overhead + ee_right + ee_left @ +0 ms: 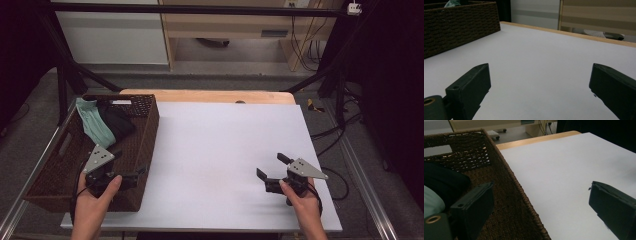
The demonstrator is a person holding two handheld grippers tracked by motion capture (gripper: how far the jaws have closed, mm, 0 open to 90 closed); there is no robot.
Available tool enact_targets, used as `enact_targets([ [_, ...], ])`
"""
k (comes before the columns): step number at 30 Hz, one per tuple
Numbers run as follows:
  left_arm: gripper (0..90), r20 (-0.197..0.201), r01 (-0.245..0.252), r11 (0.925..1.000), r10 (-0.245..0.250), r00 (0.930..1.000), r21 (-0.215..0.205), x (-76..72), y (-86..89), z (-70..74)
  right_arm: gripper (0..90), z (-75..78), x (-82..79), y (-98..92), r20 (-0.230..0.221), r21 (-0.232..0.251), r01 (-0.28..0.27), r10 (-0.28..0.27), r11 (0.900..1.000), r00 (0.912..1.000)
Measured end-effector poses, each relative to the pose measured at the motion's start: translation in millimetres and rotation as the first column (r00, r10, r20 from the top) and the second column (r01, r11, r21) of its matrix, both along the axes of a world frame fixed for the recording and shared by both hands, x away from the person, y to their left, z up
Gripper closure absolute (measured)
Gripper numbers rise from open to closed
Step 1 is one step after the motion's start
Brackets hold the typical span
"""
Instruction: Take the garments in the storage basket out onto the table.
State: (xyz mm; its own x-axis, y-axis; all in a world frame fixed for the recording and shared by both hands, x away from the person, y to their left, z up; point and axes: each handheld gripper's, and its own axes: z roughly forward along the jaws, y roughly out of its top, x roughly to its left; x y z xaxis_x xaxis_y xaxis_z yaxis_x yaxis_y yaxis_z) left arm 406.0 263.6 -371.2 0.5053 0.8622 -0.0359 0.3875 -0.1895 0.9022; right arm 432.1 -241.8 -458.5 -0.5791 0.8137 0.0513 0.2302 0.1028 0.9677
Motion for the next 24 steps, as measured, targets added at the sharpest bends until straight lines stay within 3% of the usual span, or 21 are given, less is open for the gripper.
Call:
enact_targets([
  [9,5.9,0.04,-0.018,0.9976,0.015,0.9991,0.067,3.1,2.8,25.1,3.8,-1.1,-0.6,3.8,-0.005,-0.013,-0.015,0.015,1.0,0.9999],
  [12,5.9,0.059,-0.042,0.9928,0.035,0.9977,0.112,13.7,8.2,33.5,3.8,-2.2,-0.2,3.5,-0.013,-0.014,-0.017,0.016,1.0,0.9998],
  [16,7.2,0.074,-0.057,0.9937,0.05,0.996,0.097,24.8,18.9,39.2,3.8,-2.7,-0.3,1.8,-0.02,-0.011,-0.006,0.006,1.0,0.9998],
  [17,7.3,0.094,-0.087,0.99,0.077,0.9926,0.111,31.3,27.7,44.1,3.8,-2.7,-0.7,1.3,-0.021,-0.007,0.0,0.0,1.0,0.9998],
  [20,7.4,0.093,-0.114,0.9882,0.104,0.9902,0.103,39.5,37.3,49.2,3.8,-2.2,-0.6,0.9,-0.014,-0.008,0.004,-0.004,1.0,0.9999],
  [24,7.5,0.062,-0.16,0.979,0.153,0.9863,0.126,61.3,52.6,58.1,3.8,-2.4,-1.4,2.9,-0.014,-0.028,-0.006,0.005,1.0,0.9999],
])
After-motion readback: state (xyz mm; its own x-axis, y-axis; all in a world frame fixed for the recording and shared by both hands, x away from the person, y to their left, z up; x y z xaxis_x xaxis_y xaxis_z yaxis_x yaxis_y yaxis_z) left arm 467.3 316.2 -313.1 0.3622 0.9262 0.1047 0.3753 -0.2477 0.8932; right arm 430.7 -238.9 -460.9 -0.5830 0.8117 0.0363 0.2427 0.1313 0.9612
